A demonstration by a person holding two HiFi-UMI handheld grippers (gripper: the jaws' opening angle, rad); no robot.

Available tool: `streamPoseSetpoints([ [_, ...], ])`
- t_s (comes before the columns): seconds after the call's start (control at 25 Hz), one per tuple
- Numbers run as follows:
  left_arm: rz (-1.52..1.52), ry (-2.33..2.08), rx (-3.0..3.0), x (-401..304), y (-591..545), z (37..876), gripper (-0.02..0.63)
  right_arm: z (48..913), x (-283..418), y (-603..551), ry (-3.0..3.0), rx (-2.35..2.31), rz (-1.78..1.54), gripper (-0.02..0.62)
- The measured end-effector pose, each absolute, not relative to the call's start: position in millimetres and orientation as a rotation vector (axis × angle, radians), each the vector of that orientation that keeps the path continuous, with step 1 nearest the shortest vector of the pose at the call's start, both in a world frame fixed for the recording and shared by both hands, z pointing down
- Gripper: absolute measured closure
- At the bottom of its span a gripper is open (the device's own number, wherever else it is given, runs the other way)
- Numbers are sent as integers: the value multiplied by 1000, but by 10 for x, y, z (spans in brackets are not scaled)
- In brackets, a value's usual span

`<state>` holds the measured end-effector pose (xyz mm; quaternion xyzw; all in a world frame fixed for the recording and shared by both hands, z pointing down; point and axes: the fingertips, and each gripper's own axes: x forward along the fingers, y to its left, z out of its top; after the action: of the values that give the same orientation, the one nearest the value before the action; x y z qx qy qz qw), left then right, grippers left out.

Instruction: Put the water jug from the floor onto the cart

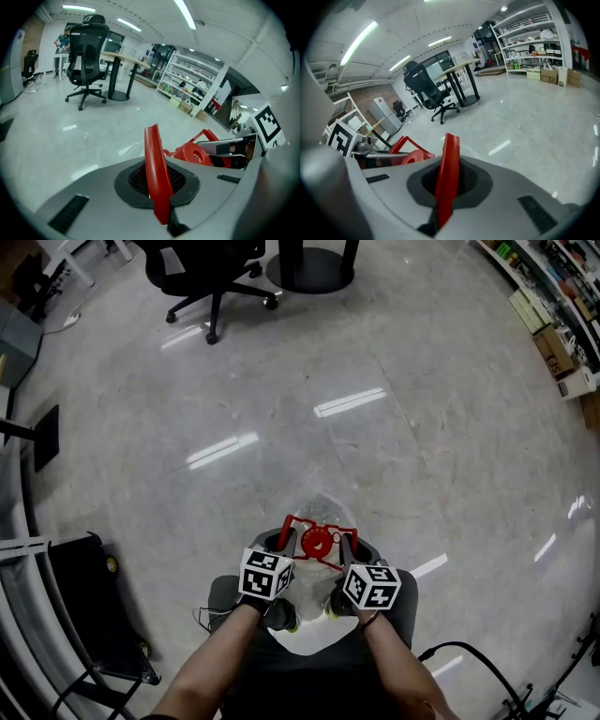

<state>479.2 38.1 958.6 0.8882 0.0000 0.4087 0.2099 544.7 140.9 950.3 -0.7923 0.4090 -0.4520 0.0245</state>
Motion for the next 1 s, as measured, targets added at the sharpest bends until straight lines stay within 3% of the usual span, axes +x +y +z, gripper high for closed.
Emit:
streamPoseSetpoints([
  [0.6, 1082, -295, 2390, 3639, -164, 6624, 603, 6398, 4539, 608, 1679, -2414, -1353, 593],
  [1.0, 1043, -617, 2282, 2341, -825, 6093, 603, 5879, 3465, -300, 2151, -2181, -1424, 594],
])
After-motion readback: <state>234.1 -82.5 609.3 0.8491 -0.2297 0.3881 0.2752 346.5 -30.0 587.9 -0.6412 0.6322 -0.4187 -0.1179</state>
